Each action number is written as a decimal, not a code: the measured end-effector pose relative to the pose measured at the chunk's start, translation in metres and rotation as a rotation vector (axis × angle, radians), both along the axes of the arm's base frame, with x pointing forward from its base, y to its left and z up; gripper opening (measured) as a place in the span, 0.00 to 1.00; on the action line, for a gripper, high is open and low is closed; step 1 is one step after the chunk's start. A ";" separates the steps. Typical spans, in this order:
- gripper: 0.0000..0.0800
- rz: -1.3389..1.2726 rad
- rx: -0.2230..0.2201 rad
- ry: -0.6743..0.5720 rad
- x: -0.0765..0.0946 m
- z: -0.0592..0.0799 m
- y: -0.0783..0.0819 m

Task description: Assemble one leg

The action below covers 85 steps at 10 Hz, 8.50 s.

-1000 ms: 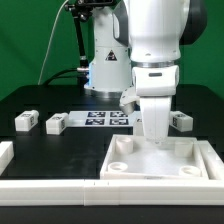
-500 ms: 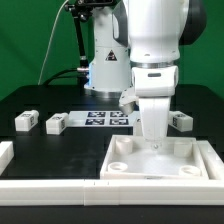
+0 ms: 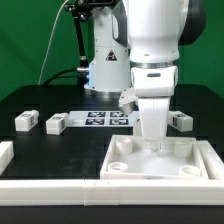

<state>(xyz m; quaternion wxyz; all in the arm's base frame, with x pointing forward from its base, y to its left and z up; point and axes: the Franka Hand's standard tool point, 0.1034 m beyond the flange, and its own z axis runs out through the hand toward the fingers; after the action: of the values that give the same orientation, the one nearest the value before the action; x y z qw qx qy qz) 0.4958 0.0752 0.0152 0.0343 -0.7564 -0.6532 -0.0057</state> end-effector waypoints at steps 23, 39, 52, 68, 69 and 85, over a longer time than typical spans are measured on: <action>0.81 -0.988 -0.102 0.095 -0.078 0.031 0.074; 0.70 -0.917 -0.791 0.633 -0.127 -0.008 0.085; 0.36 -0.929 -0.822 0.653 -0.118 0.042 0.078; 0.36 -1.102 -0.090 0.065 -0.020 0.089 0.059; 0.36 -1.082 -0.074 0.056 0.003 0.090 0.057; 0.36 -1.000 0.151 -0.165 0.126 0.096 0.046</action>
Offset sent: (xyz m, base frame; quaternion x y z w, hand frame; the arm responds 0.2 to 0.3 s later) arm -0.0384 0.0035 0.0393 -0.0266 -0.0305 0.0768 0.9962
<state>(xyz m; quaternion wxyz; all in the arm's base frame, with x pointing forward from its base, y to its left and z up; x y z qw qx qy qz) 0.6215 0.1208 0.1107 0.0303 -0.9689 -0.2096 -0.1281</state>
